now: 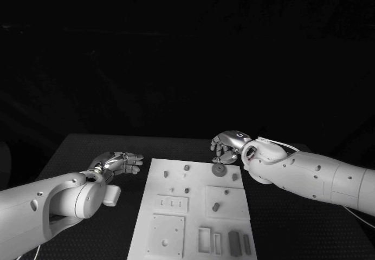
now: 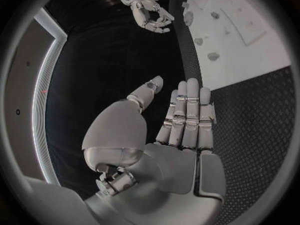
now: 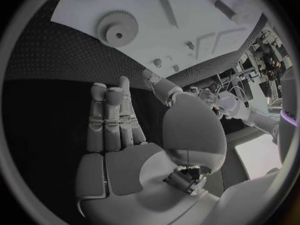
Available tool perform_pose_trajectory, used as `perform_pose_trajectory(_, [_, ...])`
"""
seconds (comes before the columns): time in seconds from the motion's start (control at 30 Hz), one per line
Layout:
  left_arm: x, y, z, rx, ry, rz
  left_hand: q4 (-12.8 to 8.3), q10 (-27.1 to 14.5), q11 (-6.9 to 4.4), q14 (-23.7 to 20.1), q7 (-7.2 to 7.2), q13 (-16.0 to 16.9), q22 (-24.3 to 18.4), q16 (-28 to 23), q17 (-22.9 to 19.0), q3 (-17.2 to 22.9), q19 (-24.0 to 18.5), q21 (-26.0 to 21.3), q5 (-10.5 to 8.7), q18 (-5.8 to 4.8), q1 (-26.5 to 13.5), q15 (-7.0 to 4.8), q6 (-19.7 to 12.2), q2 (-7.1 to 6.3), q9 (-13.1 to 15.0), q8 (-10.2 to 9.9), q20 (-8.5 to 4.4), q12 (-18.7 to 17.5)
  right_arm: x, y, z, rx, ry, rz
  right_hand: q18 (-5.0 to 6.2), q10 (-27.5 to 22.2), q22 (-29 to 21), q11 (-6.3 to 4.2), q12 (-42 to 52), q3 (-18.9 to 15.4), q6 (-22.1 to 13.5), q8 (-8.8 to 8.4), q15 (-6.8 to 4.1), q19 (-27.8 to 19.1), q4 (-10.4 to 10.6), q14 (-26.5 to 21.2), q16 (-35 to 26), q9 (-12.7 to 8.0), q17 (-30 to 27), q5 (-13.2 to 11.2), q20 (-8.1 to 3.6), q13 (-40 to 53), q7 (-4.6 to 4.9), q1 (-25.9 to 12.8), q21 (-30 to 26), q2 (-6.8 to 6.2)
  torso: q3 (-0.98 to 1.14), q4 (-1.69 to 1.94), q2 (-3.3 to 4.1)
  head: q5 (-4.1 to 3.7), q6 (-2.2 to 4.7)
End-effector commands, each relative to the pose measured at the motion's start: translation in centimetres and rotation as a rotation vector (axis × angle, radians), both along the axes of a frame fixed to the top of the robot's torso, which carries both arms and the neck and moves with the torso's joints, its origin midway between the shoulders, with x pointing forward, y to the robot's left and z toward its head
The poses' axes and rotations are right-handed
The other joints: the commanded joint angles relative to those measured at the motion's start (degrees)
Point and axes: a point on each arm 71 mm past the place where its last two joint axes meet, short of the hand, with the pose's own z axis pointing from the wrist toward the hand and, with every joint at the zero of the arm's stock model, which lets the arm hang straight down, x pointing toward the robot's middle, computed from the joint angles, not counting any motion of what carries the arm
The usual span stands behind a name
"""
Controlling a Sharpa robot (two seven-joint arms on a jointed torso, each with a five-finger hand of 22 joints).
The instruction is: Assemble the parts on the task board
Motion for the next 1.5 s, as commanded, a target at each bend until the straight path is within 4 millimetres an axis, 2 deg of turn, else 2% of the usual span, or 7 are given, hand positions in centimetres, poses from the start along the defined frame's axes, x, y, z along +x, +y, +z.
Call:
perform_pose_trajectory(0.03, [0.0, -0.2, 0.2, -0.011, -0.01, -0.015, -0.07, -0.37, 0.09, -0.38, -0.01, 0.08, 1.01, 0.28, -0.08, 0.22, -0.51, 0.18, 0.35, -0.02, -0.39, 0.19, -0.37, -0.05, 0.08, -0.24, -0.01, -0.17, 0.0, -0.5, -0.8, -0.05, 0.06, 0.017, 1.2, -0.92, 0.78, -0.56, 3.84, -0.85, -0.2, -0.3, -0.3, -0.46, 0.06, -0.6, 0.59, -0.16, -0.35, 0.01, 0.22, 7.95, -0.52, -0.74, 0.19, -0.1, 0.04, 0.11, 0.04, -0.47, -0.13])
perform_pose_trajectory(0.2, [0.0, -0.2, 0.2, -0.011, -0.009, -0.016, -0.07, -0.37, 0.09, -0.38, -0.01, 0.09, 1.01, 0.29, -0.09, 0.22, -0.51, 0.19, 0.34, -0.03, -0.39, 0.19, -0.37, -0.05, 0.09, -0.25, -0.01, -0.18, -0.1, -1.2, -1.6, -0.043, 0.113, 0.001, 1.2, -7.72, 1.36, -1.09, 22.43, -3.47, -0.31, -1.01, -0.76, 0.35, -0.43, -1.81, 9.29, -0.87, 3.35, 1.82, -0.93, 26.85, -0.95, -1.1, 5.6, -0.06, 0.12, 0.09, 0.05, -0.47, -0.12])
perform_pose_trajectory(0.5, [0.1, -0.1, 0.1, -0.01, -0.008, -0.015, -0.07, -0.36, 0.09, -0.39, -0.01, 0.11, 1.02, 0.3, -0.1, 0.21, -0.5, 0.2, 0.33, -0.03, -0.4, 0.19, -0.37, -0.07, 0.11, -0.27, 0.0, -0.21, -0.6, -1.8, -3.7, -0.047, 0.161, -0.02, 1.2, -12.25, 1.23, -0.78, 43.34, -4.54, -1.07, -1.6, -0.55, -0.4, -0.88, -3.61, 17.66, -1.26, 7.23, 3.13, -2.13, 38.33, -0.56, -2.46, 13.27, 0.63, 0.1, 0.05, 0.09, -0.68, -0.33])
perform_pose_trajectory(0.9, [0.1, -0.1, 0.1, -0.01, -0.008, -0.015, -0.05, -0.35, 0.09, -0.39, 0.01, 0.14, 1.01, 0.31, -0.12, 0.21, -0.5, 0.21, 0.32, -0.03, -0.41, 0.19, -0.38, -0.05, 0.14, -0.29, 0.0, -0.25, -0.8, -2.8, -4.7, -0.058, 0.171, -0.035, 1.2, -12.18, 1.09, -0.78, 49.37, -4.54, -0.85, -1.41, -0.56, 0.47, -0.83, -2.94, 20.17, -1.19, 7.82, 4.03, -3.02, 39.63, -0.57, -2.69, 15.89, 1.04, -0.1, 0.2, 0.05, -0.77, -0.59])
perform_pose_trajectory(1.17, [0.1, -0.1, 0.1, -0.009, -0.008, -0.018, -0.05, -0.35, 0.09, -0.4, 0.0, 0.15, 1.01, 0.32, -0.12, 0.21, -0.51, 0.21, 0.32, -0.03, -0.41, 0.19, -0.37, -0.05, 0.15, -0.29, 0.0, -0.26, -0.6, -3.1, -5.0, -0.049, 0.182, -0.044, 1.2, -12.21, 1.04, -0.81, 49.78, -4.3, -0.66, -1.31, -0.58, 0.56, -0.64, -2.87, 20.36, -1.16, 7.82, 4.12, -3.13, 39.55, -0.6, -2.7, 16.1, 1.3, -0.05, 0.26, 0.05, -0.83, -0.79])
perform_pose_trajectory(1.27, [0.1, -0.1, 0.1, -0.006, -0.009, -0.019, -0.17, -0.35, 0.08, -0.41, -0.14, 0.2, 1.01, 0.33, -0.15, 0.29, -0.54, 0.22, 0.31, -0.02, -0.21, 0.19, -0.29, -0.04, 0.21, -0.27, -0.01, -0.33, -0.7, -3.0, -5.3, -0.044, 0.191, -0.044, 1.2, -12.29, 0.95, -0.98, 50.25, -1.8, -0.7, -1.36, -0.71, 0.58, -0.34, -2.84, 20.54, -1.25, 7.76, 7.23, -3.29, 39.25, -0.74, -1.23, 16.26, 1.99, -0.06, 0.3, 0.06, -0.78, -0.84])
perform_pose_trajectory(1.5, [0.1, -0.1, 0.1, -0.005, -0.006, -0.018, -0.14, -0.35, 0.09, -0.42, -0.18, 0.23, 1.01, 0.34, -0.17, 0.25, -0.55, 0.23, 0.26, -0.03, -0.27, 0.2, -0.28, -0.05, 0.25, -0.28, 0.01, -0.38, -0.6, -3.1, -5.4, -0.036, 0.196, -0.048, 1.2, -12.41, 0.91, -1.24, 51.02, 1.26, -0.56, -1.3, -0.97, 0.61, 0.65, -2.8, 20.84, -1.37, 7.6, 4.68, -3.28, 38.53, -1.07, -0.82, 16.75, 2.15, -0.07, 0.29, 0.05, -0.59, -1.07])
